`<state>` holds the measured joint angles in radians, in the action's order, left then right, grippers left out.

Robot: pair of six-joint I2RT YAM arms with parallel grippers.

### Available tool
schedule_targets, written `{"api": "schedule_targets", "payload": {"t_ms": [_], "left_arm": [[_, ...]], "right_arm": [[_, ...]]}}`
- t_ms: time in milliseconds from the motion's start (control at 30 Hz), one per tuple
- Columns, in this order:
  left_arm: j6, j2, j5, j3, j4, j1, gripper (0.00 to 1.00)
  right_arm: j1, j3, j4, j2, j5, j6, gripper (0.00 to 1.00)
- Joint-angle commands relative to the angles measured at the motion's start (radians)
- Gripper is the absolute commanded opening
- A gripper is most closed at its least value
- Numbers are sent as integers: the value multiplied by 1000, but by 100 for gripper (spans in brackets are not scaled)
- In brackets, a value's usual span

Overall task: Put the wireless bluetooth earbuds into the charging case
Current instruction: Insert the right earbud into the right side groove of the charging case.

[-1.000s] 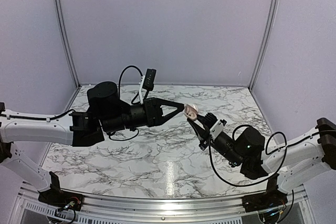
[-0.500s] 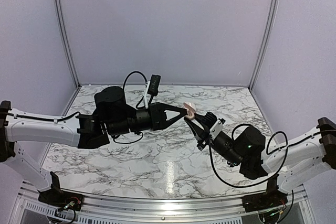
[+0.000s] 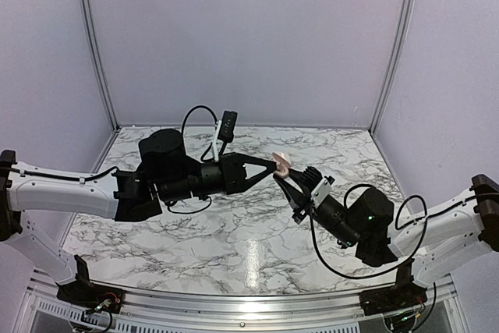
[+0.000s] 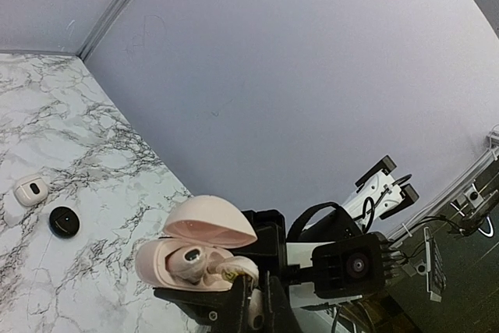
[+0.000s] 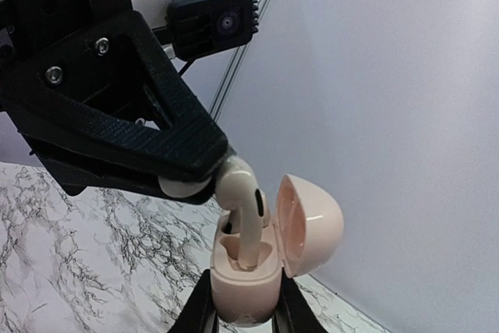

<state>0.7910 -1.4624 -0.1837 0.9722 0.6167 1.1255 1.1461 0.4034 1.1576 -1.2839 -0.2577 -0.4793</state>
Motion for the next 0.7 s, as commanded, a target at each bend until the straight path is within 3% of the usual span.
{"api": "schedule_targets", "payload": {"t_ms": [0,667], "left_arm": [[-31,37,-15,-10,34,0,0],[-42,29,2,-12,-6,3,0]], "right_arm": [[9,28,23,-8,-21,17,0],[9,33,17,14,-12,13,0]]}}
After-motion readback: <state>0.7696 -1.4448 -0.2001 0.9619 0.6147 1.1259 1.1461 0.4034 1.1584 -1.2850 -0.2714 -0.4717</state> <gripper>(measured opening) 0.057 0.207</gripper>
